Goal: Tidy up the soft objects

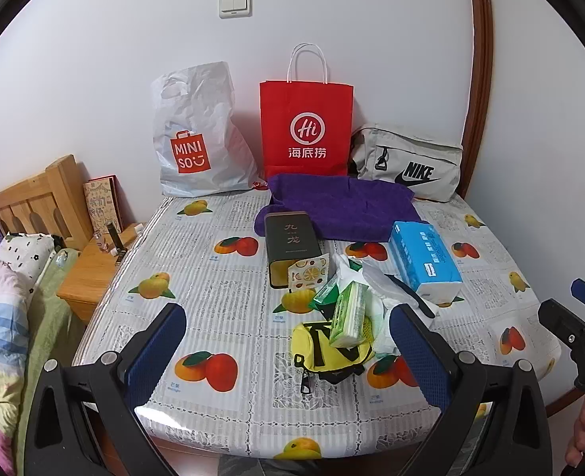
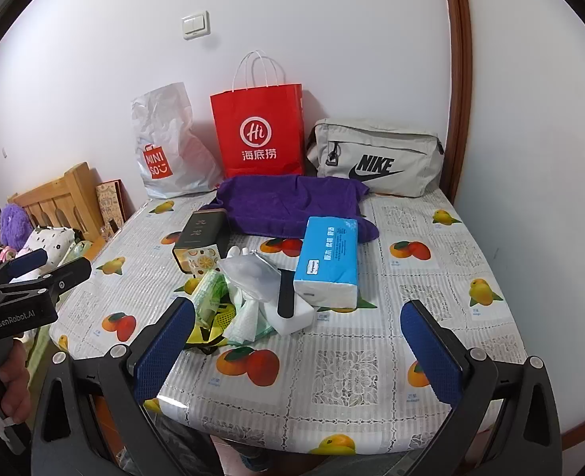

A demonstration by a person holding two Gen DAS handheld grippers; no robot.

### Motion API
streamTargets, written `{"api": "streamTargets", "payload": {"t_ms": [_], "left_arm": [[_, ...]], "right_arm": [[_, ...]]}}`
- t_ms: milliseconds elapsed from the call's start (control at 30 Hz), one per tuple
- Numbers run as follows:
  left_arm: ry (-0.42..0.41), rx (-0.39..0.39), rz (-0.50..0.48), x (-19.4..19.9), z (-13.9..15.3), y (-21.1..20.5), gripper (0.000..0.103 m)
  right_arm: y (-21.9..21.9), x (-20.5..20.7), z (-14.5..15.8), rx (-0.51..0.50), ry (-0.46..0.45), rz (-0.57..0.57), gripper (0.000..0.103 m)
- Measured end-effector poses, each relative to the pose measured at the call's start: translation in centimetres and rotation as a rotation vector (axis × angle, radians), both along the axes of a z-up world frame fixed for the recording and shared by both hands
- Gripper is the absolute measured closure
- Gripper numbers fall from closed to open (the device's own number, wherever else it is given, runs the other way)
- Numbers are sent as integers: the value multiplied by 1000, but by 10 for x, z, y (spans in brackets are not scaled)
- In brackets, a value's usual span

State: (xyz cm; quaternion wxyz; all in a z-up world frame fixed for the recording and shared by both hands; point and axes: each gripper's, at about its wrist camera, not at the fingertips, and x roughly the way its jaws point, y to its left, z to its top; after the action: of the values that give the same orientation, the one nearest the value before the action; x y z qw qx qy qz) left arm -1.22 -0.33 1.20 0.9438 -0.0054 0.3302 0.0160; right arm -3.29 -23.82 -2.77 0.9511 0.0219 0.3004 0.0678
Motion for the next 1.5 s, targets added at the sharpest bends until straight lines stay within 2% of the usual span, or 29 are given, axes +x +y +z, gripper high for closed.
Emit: {"api": "streamTargets", "payload": {"t_ms": [1500], "left_arm": [[-15, -9, -13, -6, 9, 4, 0]], "right_arm": [[1, -5, 2, -3, -7, 2, 0]]}}
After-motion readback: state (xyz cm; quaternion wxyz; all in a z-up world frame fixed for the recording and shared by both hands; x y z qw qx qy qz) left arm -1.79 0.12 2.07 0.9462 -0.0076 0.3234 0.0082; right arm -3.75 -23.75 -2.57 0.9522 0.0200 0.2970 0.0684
